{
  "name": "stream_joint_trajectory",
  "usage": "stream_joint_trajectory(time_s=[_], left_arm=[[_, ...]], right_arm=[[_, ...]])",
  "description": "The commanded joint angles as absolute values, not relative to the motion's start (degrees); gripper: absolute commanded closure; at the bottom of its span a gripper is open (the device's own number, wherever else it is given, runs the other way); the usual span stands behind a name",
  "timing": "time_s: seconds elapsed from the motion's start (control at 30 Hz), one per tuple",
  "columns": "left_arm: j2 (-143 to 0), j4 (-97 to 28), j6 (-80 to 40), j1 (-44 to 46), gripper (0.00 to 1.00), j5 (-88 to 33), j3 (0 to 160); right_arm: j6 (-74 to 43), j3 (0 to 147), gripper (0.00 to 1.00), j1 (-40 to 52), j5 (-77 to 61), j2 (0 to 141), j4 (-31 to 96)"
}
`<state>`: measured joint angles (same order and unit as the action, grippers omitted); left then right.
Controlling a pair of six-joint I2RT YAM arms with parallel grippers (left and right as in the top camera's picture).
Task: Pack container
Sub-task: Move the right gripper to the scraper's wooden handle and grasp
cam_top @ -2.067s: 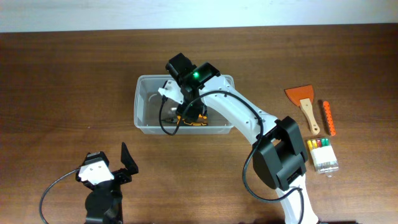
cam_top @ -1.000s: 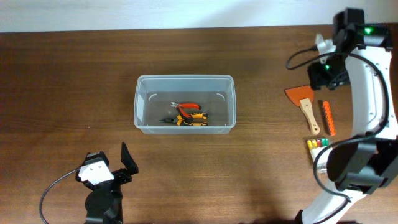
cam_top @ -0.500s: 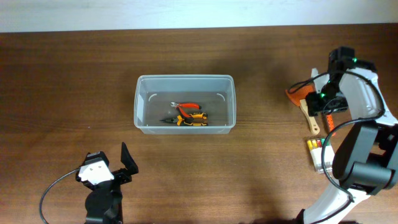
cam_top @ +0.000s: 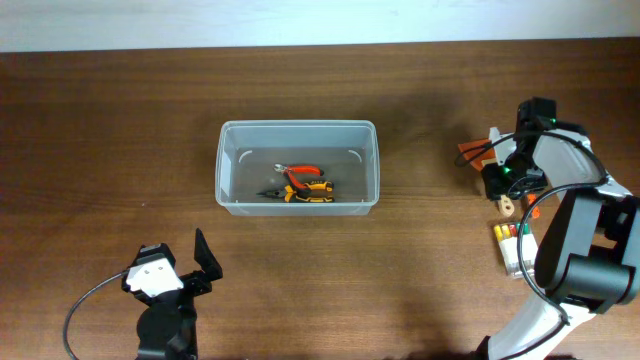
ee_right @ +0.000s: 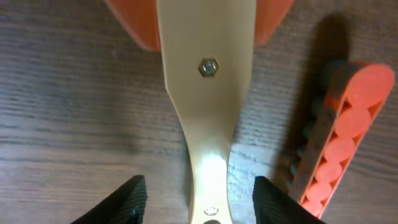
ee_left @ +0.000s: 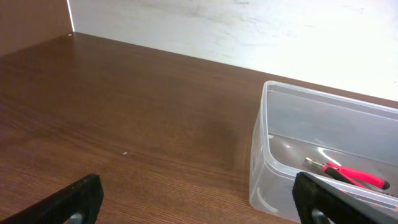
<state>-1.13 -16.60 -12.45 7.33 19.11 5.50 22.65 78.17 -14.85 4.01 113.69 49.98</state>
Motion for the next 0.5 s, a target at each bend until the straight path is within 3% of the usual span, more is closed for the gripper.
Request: stream_joint_trajectory(time_s=[0.0,0.17,0.47], left_arm=[[-0.69,-16.71,-11.94,7.51,0.01,19.33,5.32],[-0.69,-16.71,-11.94,7.51,0.01,19.31,5.32],[-0.69,-16.71,-11.94,7.51,0.01,19.31,5.32]], right_arm=[[23.59,77.67,0.46,-14.63,1.76,114.41,48.95],[23.83,77.67,0.6,-14.66,1.98,114.87,47.97],[27.14,77.67,0.63,-14.66,2.17,114.93,47.05]])
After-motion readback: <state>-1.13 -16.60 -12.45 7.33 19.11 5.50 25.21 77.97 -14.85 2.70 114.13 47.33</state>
